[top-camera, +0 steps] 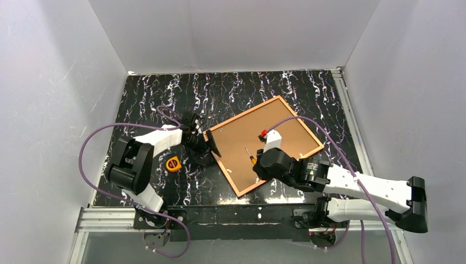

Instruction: Take the photo out of the frame

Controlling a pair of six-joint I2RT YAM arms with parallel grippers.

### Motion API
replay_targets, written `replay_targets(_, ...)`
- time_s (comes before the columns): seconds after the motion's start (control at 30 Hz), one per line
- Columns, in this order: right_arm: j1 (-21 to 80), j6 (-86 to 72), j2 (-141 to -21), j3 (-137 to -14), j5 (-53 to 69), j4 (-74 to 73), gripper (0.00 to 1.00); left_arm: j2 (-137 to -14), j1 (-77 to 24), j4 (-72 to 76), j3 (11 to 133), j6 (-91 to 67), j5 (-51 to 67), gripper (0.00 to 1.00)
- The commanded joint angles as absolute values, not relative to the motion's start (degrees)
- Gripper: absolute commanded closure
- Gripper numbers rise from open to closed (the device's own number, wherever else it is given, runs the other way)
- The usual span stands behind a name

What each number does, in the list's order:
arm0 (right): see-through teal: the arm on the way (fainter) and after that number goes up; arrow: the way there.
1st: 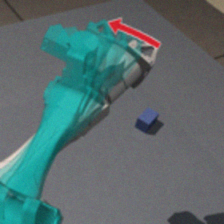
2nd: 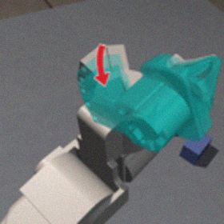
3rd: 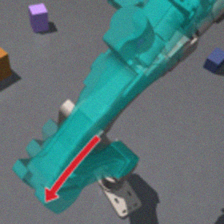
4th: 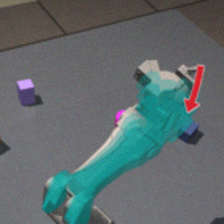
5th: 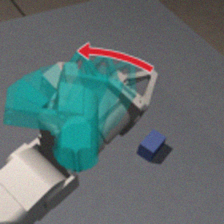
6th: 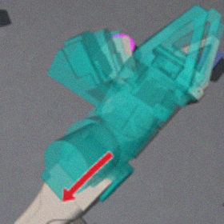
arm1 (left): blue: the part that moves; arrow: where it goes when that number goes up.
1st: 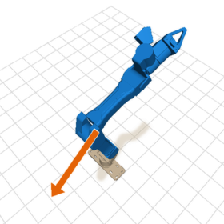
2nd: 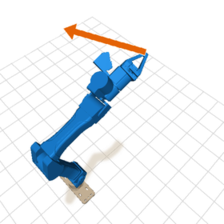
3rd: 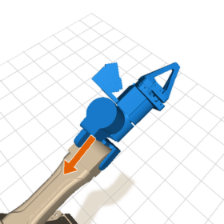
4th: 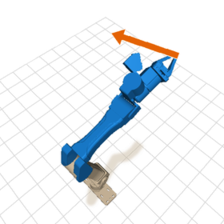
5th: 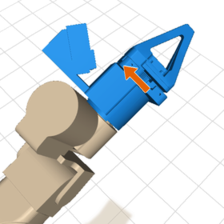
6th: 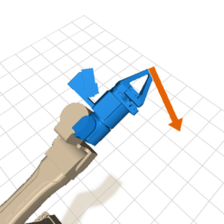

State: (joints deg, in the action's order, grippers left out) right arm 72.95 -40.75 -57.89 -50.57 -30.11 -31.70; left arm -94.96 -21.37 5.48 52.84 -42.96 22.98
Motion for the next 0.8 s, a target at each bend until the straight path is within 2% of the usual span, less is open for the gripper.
replay_targets(0.0, 71.13, -41.23, -56.08, -44.36, -22.75, -31.95, 0.99, -90.55, -22.49, -1.41, 46.99, -44.14, 23.35, 0.18)
replay_targets(0.13, 71.17, -42.2, -59.96, -43.35, -17.85, -29.19, 0.99, -88.73, -23.99, 4.08, 41.95, -50.04, 22.62, 0.18)
replay_targets(0.3, 71.39, -41.57, -65.43, -45.15, -13.86, -25.57, 0.99, -90.43, -26.5, 11.73, 39.12, -56.04, 21.07, 0.22)
replay_targets(0.4, 71.34, -41.4, -68.06, -45.69, -12.11, -23.2, 0.99, -92.23, -28.39, 11.98, 39.89, -56.63, 18.49, 0.22)
replay_targets(0.47, 71.41, -41.65, -70.06, -46.31, -11.54, -22.07, 0.99, -93.02, -29.17, 11.49, 40.01, -57.34, 16.33, 0.26)
replay_targets(0.53, 71.37, -42.23, -72.24, -46.89, -11.54, -21.28, 0.99, -93.74, -29.59, 11.42, 39.69, -58.61, 14.3, 0.32)
replay_targets(0.63, 71.58, -43.02, -75.31, -47.19, -11.68, -19.95, 0.99, -94.36, -29.95, 10.83, 39.32, -59.74, 11.64, 0.51)
replay_targets(0.77, 72.05, -42.66, -77.91, -47.31, -11.15, -18.57, 0.99, -94.37, -30.23, 9.91, 39.23, -59.23, 9.64, 0.61)
